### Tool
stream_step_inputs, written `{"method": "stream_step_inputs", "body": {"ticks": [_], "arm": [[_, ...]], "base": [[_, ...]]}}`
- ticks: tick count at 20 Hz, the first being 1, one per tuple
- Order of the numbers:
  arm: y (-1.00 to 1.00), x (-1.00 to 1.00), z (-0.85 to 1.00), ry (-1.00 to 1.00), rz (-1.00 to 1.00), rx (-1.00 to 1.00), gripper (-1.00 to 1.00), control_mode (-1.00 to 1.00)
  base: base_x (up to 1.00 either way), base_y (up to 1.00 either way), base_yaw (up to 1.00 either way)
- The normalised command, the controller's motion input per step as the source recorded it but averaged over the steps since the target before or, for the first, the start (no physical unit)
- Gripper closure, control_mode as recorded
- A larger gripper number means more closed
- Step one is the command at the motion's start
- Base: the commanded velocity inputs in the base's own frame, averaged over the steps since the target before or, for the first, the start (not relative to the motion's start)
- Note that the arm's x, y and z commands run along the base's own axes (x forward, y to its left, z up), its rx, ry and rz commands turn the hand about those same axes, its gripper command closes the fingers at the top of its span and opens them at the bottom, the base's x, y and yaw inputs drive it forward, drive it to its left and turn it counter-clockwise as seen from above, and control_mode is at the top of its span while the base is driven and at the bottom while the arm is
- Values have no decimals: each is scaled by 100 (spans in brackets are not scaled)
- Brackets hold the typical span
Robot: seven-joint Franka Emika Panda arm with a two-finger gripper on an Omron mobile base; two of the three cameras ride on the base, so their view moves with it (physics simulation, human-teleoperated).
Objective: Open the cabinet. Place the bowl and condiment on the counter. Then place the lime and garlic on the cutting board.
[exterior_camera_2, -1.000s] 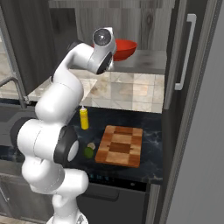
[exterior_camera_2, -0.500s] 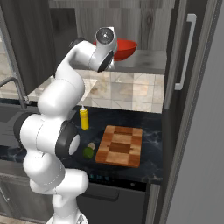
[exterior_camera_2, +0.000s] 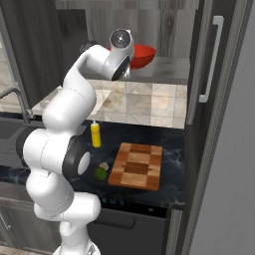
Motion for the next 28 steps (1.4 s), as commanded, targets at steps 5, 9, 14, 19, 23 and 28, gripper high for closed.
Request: {"method": "stream_step_inputs", "body": {"ticks": [5,9,14,19,23,28], "arm": [[0,0,-8,1,0,1,100,-100],[0,-4,-3,-2,0,0,100,-100],[0,-20,0,-8,0,0,100,-100],[0,-29,0,-7,-1,0,100,-100],[0,-41,0,-6,-3,0,100,-100],[0,-41,1,-1,-3,0,100,-100]], "base": [[0,0,0],[0,0,0],[0,0,0],[0,0,0],[0,0,0],[0,0,0]]}}
